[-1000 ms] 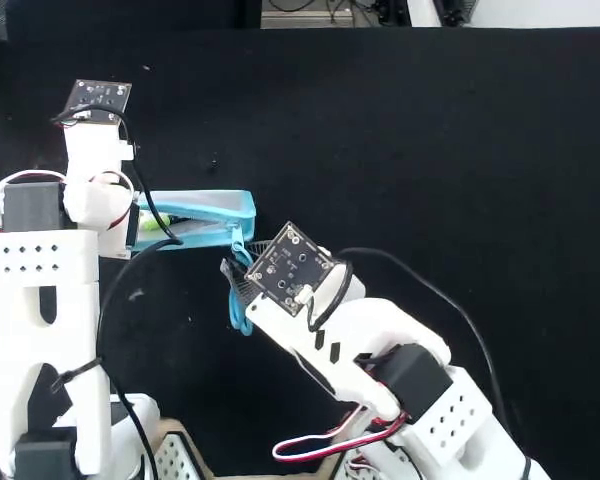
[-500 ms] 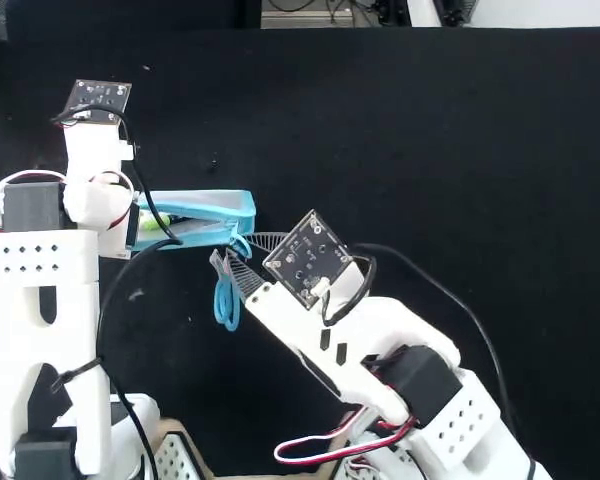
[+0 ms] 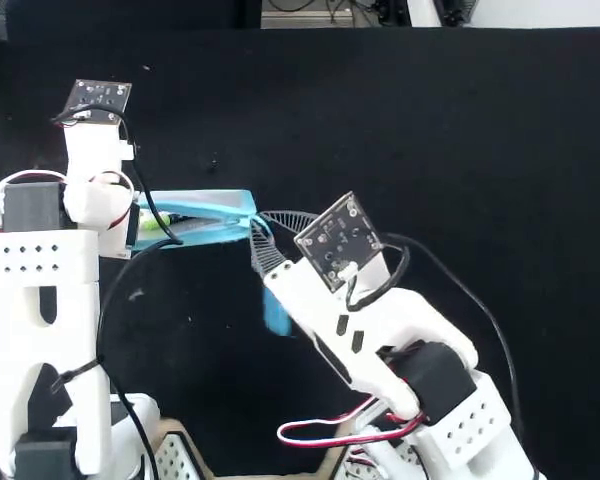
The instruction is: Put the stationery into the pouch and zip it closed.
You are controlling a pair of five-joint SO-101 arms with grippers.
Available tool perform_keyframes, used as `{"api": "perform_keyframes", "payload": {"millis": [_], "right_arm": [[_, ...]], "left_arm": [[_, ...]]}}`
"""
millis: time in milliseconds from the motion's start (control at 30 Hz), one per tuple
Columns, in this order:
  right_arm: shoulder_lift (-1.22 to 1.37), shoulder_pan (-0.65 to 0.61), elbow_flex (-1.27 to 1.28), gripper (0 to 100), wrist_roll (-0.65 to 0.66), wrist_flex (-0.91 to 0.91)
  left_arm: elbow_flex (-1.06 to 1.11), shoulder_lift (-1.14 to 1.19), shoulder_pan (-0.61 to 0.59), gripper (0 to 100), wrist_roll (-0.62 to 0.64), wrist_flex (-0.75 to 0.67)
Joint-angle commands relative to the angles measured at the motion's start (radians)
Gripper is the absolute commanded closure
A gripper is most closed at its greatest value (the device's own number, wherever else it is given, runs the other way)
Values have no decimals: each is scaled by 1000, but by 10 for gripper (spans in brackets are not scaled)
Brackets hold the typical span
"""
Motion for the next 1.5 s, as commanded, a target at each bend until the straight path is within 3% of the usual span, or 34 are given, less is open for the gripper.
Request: {"api": "perform_keyframes", "payload": {"millis": [0, 233, 400, 733, 967, 1167, 1467], "right_arm": [[12, 2, -51, 988, 3, -2], [12, 5, 27, 988, 9, -71], [12, 6, 99, 988, 101, -121], [12, 8, 97, 988, 229, -100], [12, 6, 5, 988, 238, -84], [12, 8, 15, 988, 402, -84], [12, 98, -12, 988, 446, -109]], "left_arm": [[2, 3, 2, 970, 0, -6], [2, 3, 2, 970, 2, -6], [2, 3, 2, 970, 2, -6], [1, 3, 2, 970, 2, -6], [-82, 3, 1, 970, 3, -3], [-134, 5, 2, 970, 84, -6], [-222, 5, 2, 970, 176, 0]]}}
